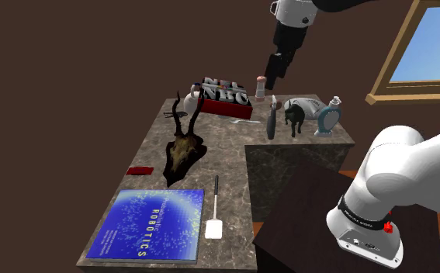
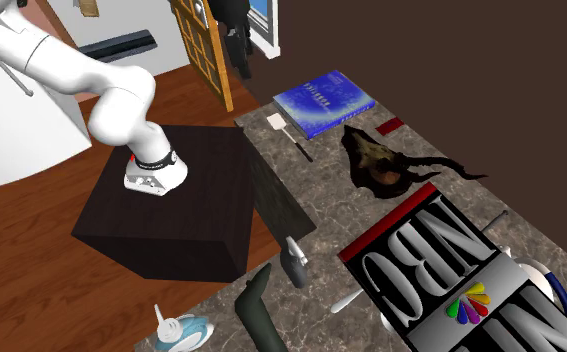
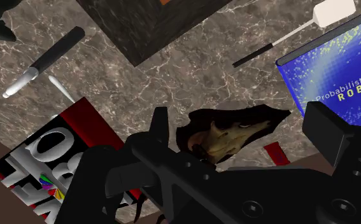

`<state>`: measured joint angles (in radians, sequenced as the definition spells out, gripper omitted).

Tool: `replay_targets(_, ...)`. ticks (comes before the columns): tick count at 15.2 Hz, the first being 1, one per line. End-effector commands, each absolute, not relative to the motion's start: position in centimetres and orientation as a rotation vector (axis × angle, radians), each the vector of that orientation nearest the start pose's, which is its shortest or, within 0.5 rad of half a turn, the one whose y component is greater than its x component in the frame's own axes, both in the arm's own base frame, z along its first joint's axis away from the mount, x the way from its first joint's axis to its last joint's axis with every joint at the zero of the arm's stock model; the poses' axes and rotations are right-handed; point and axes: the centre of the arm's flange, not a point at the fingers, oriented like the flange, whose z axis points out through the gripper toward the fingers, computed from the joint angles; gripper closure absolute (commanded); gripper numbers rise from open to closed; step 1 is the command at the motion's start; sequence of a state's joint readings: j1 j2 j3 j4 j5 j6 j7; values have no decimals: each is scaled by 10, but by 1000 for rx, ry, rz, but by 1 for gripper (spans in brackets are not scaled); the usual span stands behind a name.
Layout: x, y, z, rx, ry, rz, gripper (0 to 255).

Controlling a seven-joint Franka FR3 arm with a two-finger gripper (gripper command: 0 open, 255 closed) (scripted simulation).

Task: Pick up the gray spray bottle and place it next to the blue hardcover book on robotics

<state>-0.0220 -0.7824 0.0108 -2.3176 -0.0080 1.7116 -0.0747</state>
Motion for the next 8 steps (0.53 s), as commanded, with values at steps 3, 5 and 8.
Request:
replay_targets(3,347,-19,613,-3143,-20,-225,0)
replay_targets(5,370,-37,603,-3132,55,-173,0)
replay_targets(8,403,-64,586,-3111,168,-95,0)
